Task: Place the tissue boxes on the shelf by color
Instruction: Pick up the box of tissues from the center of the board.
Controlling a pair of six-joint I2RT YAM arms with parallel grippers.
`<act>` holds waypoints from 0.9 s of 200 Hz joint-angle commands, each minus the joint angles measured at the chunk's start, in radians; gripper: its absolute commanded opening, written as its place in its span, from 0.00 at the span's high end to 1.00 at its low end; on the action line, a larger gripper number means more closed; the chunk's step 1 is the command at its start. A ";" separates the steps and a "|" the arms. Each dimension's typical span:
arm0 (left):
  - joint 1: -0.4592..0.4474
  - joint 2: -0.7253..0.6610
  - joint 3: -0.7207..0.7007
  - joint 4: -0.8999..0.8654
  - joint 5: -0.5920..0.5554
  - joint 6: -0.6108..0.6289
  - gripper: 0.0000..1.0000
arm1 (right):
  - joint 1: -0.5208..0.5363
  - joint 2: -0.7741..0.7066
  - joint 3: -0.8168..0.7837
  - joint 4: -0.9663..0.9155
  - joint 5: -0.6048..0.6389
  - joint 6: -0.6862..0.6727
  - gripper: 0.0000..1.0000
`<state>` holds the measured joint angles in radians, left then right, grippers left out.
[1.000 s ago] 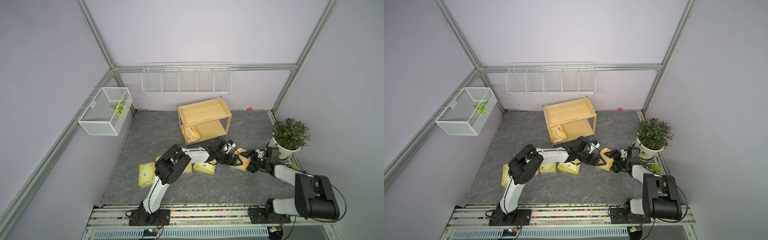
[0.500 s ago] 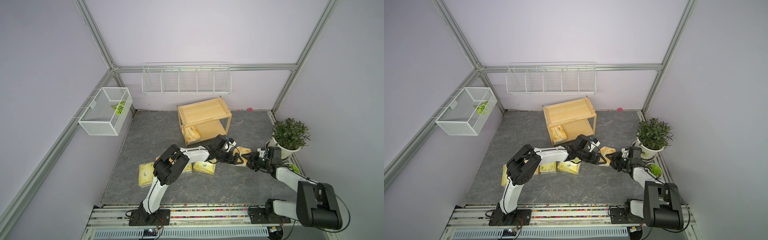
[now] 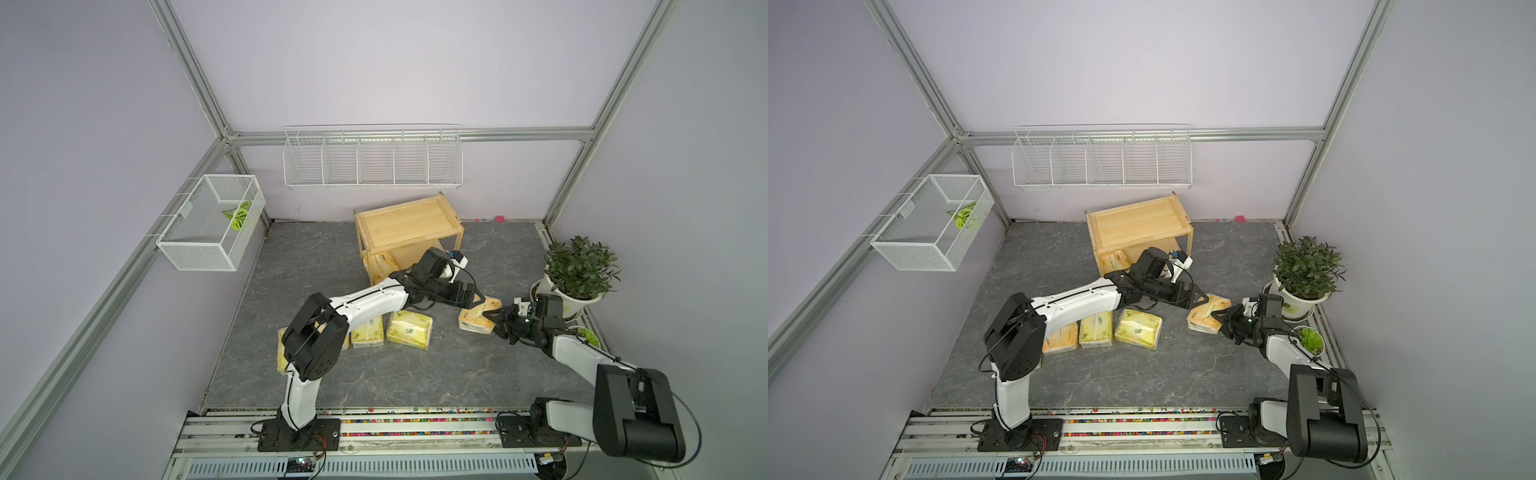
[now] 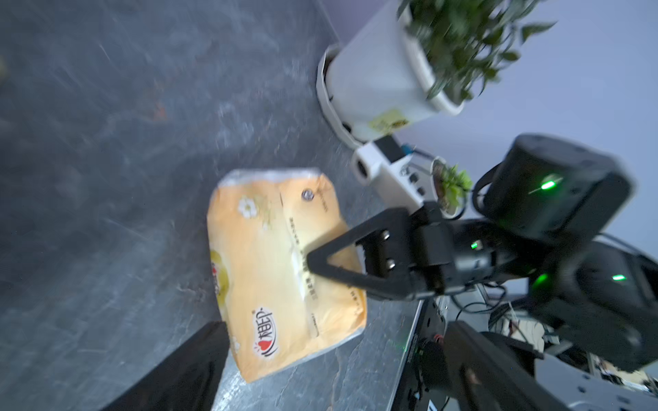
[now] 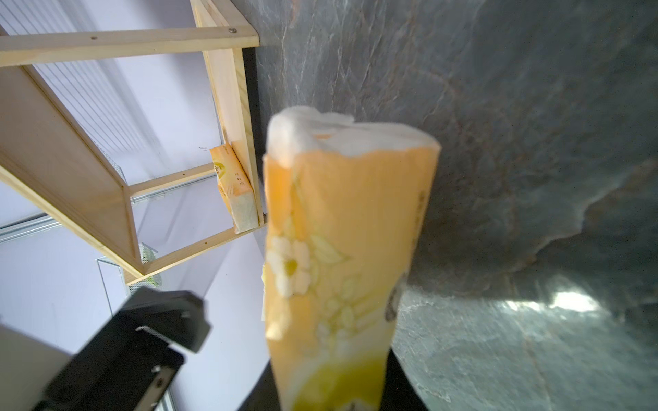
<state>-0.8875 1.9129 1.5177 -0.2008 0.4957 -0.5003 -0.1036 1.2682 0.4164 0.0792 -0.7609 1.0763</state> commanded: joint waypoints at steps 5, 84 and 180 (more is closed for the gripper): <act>0.030 -0.104 0.063 -0.112 -0.105 0.046 0.00 | -0.003 -0.029 0.012 -0.008 -0.034 -0.029 0.73; 0.245 -0.345 0.122 -0.341 -0.361 0.044 0.00 | 0.179 -0.029 0.128 0.021 -0.001 -0.062 0.74; 0.503 -0.330 0.124 -0.427 -0.366 0.054 0.00 | 0.351 0.382 0.438 0.280 0.001 -0.049 0.74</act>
<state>-0.4099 1.5604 1.6405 -0.6056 0.1268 -0.4671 0.2249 1.5867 0.7811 0.2615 -0.7704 1.0317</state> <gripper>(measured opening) 0.997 0.261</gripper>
